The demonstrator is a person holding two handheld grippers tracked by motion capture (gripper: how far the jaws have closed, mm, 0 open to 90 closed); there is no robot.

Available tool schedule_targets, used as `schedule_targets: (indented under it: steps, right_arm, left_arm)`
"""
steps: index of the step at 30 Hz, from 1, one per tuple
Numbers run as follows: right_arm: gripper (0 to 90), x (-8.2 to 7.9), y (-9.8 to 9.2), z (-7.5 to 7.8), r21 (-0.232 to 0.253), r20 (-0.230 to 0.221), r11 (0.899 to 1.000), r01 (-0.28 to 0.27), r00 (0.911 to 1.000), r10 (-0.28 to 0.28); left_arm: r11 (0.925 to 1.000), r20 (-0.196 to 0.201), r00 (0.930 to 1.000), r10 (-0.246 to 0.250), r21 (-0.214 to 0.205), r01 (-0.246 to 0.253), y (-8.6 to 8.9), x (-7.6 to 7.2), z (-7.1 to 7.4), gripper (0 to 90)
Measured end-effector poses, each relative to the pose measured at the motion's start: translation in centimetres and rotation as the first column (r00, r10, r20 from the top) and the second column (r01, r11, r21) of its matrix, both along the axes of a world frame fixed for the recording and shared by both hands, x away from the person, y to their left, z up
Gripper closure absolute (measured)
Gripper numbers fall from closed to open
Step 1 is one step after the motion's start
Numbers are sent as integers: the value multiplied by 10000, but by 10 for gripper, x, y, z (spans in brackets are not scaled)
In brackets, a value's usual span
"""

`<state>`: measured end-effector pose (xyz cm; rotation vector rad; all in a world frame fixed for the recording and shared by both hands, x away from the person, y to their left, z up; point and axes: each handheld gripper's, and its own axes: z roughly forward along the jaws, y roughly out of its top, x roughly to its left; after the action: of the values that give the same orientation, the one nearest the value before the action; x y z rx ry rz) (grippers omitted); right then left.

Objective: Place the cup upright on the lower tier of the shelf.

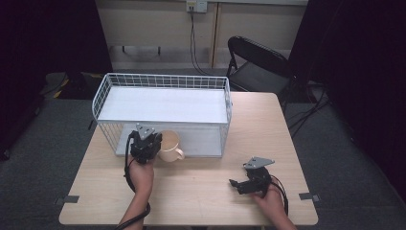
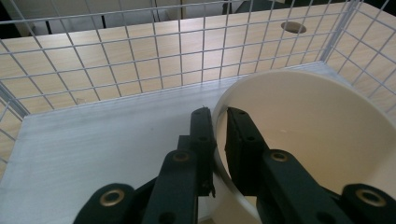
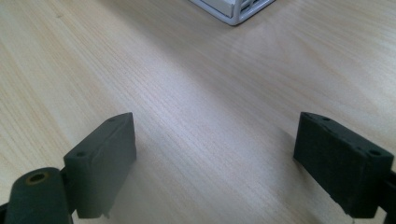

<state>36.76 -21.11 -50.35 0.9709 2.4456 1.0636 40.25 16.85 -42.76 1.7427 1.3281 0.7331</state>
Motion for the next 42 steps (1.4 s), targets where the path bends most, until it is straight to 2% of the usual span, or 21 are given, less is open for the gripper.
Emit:
schedule_targets:
  steps: [13, 16, 33, 35, 42]
  right_arm:
    - [122, 0, 0, 0, -1, -1, 10000, 1, 10000, -1]
    - [122, 0, 0, 0, 1, -1, 10000, 0, 10000, 0]
    - [122, 0, 0, 0, 0, -3, 10000, 3, 10000, -3]
    - [122, 0, 0, 0, -2, 0, 10000, 2, 10000, -2]
    - [122, 0, 0, 0, 1, -1, 10000, 3, 10000, -3]
  left_arm:
    - [9992, 28, 9992, 405, 46, -405, -2, 7, -6, 815]
    - [9988, -5, 9990, 451, 171, -451, -2, 9, -8, 815]
    - [9976, 84, 9976, 687, -111, -686, 2, 12, -8, 804]
    - [9970, 161, 9973, 718, -286, -713, 3, 13, -7, 746]
    - [9976, 142, 9986, 510, -477, -503, 6, 10, -3, 651]
